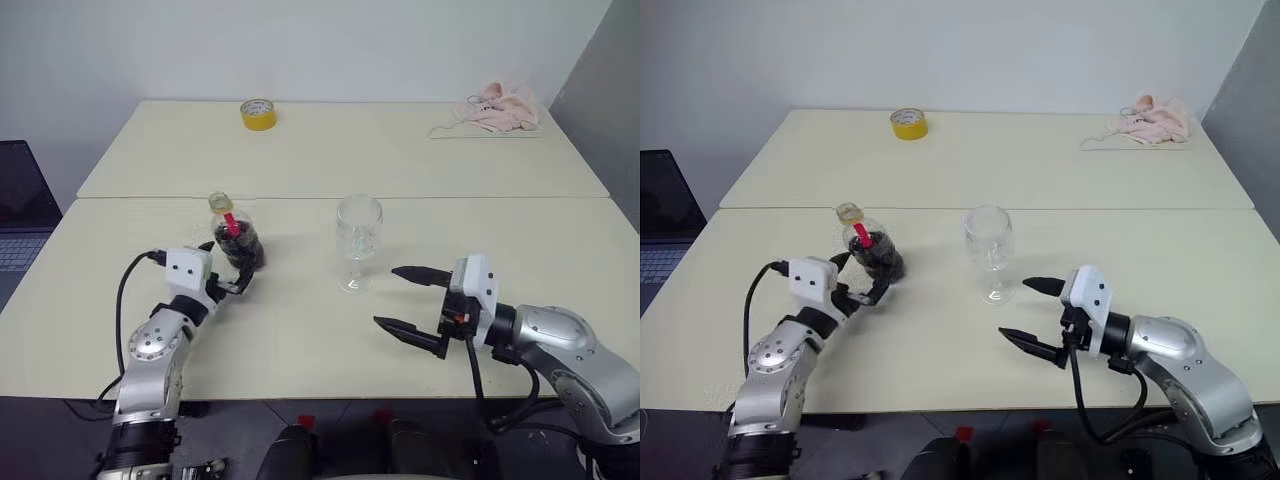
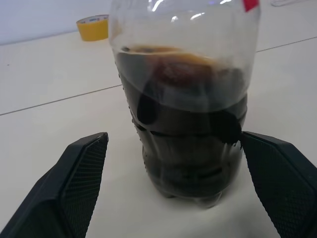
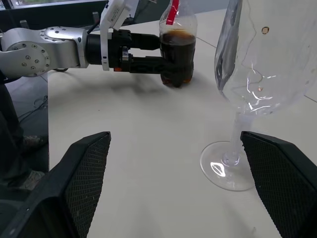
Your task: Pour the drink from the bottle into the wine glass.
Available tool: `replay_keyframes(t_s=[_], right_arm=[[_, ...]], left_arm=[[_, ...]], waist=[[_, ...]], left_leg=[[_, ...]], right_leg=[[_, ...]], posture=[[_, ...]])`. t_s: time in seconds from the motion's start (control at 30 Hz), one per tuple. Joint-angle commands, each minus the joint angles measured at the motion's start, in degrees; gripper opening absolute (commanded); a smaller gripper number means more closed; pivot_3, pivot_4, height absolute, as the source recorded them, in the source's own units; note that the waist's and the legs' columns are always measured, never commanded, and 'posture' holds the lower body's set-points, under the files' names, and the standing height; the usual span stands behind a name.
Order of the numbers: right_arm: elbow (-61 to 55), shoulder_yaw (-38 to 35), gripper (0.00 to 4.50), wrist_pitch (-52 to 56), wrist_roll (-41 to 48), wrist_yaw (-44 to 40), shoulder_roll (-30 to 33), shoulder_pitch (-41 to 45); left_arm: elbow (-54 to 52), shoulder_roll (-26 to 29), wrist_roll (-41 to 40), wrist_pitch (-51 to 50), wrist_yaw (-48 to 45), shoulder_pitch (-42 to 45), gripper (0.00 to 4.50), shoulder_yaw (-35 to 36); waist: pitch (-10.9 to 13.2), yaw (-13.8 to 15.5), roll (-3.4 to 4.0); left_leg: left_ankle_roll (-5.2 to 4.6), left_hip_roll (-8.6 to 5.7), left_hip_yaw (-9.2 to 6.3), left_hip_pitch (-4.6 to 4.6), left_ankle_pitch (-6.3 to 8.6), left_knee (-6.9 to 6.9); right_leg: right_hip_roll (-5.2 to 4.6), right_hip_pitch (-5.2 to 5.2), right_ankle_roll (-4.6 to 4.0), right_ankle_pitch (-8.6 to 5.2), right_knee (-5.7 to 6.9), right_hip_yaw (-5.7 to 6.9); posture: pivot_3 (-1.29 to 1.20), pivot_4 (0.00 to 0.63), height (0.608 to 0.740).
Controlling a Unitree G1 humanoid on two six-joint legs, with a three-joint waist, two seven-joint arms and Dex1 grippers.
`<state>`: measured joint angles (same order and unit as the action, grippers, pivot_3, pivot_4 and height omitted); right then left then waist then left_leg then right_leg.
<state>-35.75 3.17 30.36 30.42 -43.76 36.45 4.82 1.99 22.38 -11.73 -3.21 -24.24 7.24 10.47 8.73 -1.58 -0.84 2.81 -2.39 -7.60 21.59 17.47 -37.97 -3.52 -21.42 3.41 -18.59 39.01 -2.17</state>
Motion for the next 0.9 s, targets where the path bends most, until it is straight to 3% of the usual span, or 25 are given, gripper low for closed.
replay_keyframes(t_s=[0.03,0.67,0.9], right_arm=[[-2.26,-0.5,4.49,-0.73,0.87,-0.07,-0.2,0.29],[-4.47,-3.07,4.49,0.23,5.7,2.25,-2.34,1.73],[-6.19,-2.91,4.5,0.7,6.59,2.04,-0.76,2.56]], left_arm=[[0.21,0.0,0.98,1.8,0.57,1.36,4.5,-0.15],[0.87,-0.82,1.05,0.58,-0.03,5.33,4.5,-2.29],[1.52,-0.68,0.83,0.12,-0.68,5.91,2.52,-1.99]], waist=[[0.0,0.0,0.0],[0.0,-0.01,0.0],[0.0,0.01,0.0]], left_leg=[[0.0,0.0,0.0,0.0,0.0,0.0],[0.0,-0.01,-0.03,0.01,0.0,-0.01],[0.0,-0.03,-0.03,0.01,0.0,-0.02]], right_leg=[[0.0,0.0,0.0,0.0,0.0,0.0],[0.0,0.0,0.0,0.0,0.01,0.02],[-0.01,0.0,0.0,0.0,0.0,0.02]], posture=[[0.0,0.15,0.74],[0.0,0.15,0.74],[0.0,0.15,0.74]])
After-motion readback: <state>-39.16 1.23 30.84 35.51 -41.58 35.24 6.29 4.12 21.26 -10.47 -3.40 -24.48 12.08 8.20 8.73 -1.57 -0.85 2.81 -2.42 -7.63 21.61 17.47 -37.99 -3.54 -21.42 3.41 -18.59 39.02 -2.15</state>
